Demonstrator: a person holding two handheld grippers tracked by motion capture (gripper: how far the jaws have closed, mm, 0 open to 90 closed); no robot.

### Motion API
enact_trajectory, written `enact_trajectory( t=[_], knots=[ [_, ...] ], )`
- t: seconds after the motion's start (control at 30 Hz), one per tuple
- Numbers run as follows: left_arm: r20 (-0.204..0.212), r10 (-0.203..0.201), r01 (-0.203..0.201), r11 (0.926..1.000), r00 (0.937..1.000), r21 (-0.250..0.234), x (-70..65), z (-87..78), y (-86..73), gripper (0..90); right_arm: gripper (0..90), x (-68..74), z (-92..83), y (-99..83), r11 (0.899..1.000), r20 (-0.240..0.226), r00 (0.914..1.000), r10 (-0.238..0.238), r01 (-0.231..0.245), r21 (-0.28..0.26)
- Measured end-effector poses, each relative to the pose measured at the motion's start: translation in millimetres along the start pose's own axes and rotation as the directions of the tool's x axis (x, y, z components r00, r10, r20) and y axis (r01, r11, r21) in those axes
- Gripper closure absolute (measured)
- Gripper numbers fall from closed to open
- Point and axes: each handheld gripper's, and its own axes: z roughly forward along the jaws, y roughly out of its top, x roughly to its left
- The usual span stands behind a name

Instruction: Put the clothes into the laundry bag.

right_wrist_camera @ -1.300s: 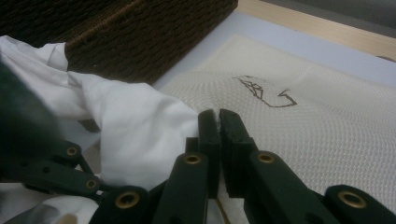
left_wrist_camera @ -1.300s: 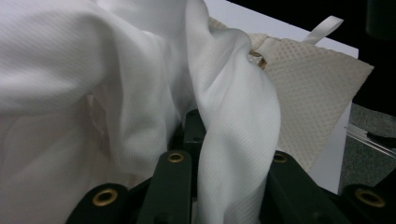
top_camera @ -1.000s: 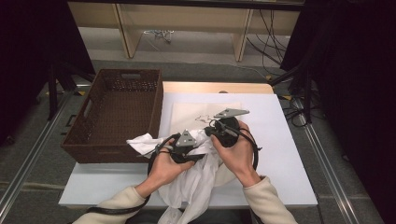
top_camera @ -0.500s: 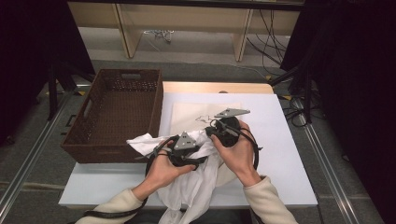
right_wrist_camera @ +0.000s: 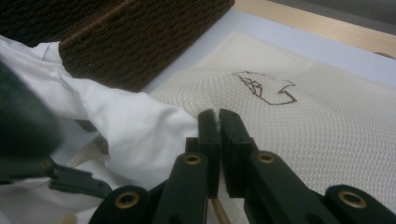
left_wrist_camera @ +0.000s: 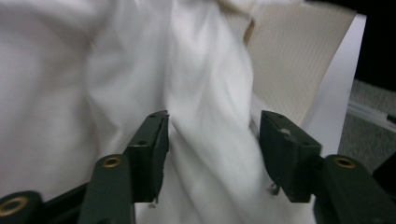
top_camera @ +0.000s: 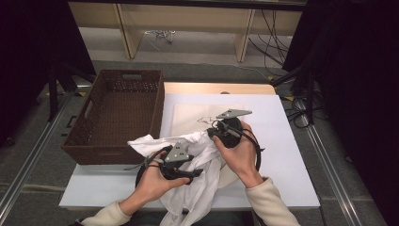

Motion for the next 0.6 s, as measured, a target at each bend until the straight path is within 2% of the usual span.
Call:
enact_trajectory(
  t=[0.03, 0.1, 0.13, 0.23, 0.27, 0.3, 0.33, 0.37, 0.4, 0.43, 0.47, 0.5, 0.53, 0.57, 0.6],
  knots=[
    [-0.001, -0.02, 0.02, 0.9997, 0.9998, 0.015, -1.1, 4.1, -3.3, 47.1, 88.9, -0.2, 0.2, 0.0, 1.0, 0.0, 1.0, -0.007, 0.007, 0.0],
    [0.011, -0.008, 0.008, 0.9992, 0.9999, 0.04, -0.3, 10.8, -6.3, 55.1, 88.8, -0.7, 0.4, -0.4, 1.0, -0.003, 1.0, -0.009, 0.009, 0.001],
    [0.003, -0.021, 0.021, 0.9992, 0.9998, 0.035, -1.1, 13.9, -7.0, 58.8, 88.8, -0.8, 0.5, -0.4, 1.0, -0.002, 1.0, -0.01, 0.01, 0.001],
    [-0.011, 0.011, -0.011, 0.9987, 0.9999, 0.05, 3.1, 16.8, -5.5, 72.8, 88.8, 0.2, -0.2, -0.4, 1.0, 0.001, 1.0, -0.002, 0.002, 0.002],
    [-0.007, -0.016, 0.016, 0.9987, 0.9999, 0.048, 3.2, 17.5, -5.0, 76.7, 88.8, 0.2, 0.1, -0.4, 1.0, -0.004, 1.0, 0.002, -0.002, 0.003],
    [-0.001, -0.031, 0.031, 0.9992, 0.9995, 0.024, 3.7, 19.6, -4.6, 79.6, 88.8, -0.3, 0.2, -0.3, 1.0, 0.005, 1.0, -0.007, 0.007, 0.001],
    [0.001, -0.05, 0.05, 0.9985, 0.9988, 0.023, 3.5, 19.8, -3.8, 81.3, 88.8, 0.2, 0.0, -0.2, 1.0, 0.004, 1.0, -0.006, 0.006, 0.0],
    [0.006, -0.031, 0.031, 0.9991, 0.9995, 0.028, 5.5, 18.8, -2.2, 82.9, 88.8, 0.4, 0.0, -0.2, 1.0, 0.005, 1.0, -0.008, 0.008, 0.0],
    [0.004, -0.04, 0.04, 0.9992, 0.9992, 0.01, 5.3, 18.9, -0.7, 83.8, 88.8, -0.7, 0.3, 0.0, 1.0, 0.008, 0.9996, -0.027, 0.027, -0.012],
    [0.009, -0.072, 0.072, 0.9974, 0.9974, -0.003, 4.8, 19.0, 1.0, 84.6, 88.8, -0.4, 0.3, 0.1, 1.0, 0.007, 0.9996, -0.027, 0.027, -0.013],
    [0.007, -0.062, 0.062, 0.9981, 0.9981, -0.006, 5.6, 18.0, 3.1, 85.2, 88.8, 1.3, -0.8, 0.2, 1.0, 0.003, 0.9999, -0.015, 0.015, -0.009],
    [0.007, -0.084, 0.084, 0.9964, 0.9965, -0.014, 5.3, 17.8, 5.0, 85.4, 88.8, 1.0, -0.4, 0.1, 1.0, 0.004, 0.9997, -0.025, 0.025, -0.012],
    [0.004, -0.087, 0.087, 0.9961, 0.9962, -0.017, 5.4, 16.7, 7.7, 85.7, 88.8, 1.8, 0.5, 0.0, 0.999, 0.001, 0.9997, -0.024, 0.024, -0.022],
    [0.01, -0.093, 0.094, 0.9951, 0.9956, -0.031, 5.4, 16.9, 10.3, 85.9, 88.8, 2.2, -0.2, 0.2, 0.999, 0.019, 0.9993, -0.032, 0.032, -0.025],
    [0.002, -0.088, 0.088, 0.9955, 0.9961, -0.037, 5.0, 16.2, 13.9, 86.0, 88.8, 2.6, -0.6, 0.5, 0.999, 0.006, 0.9995, -0.03, 0.03, -0.018]
  ],
)
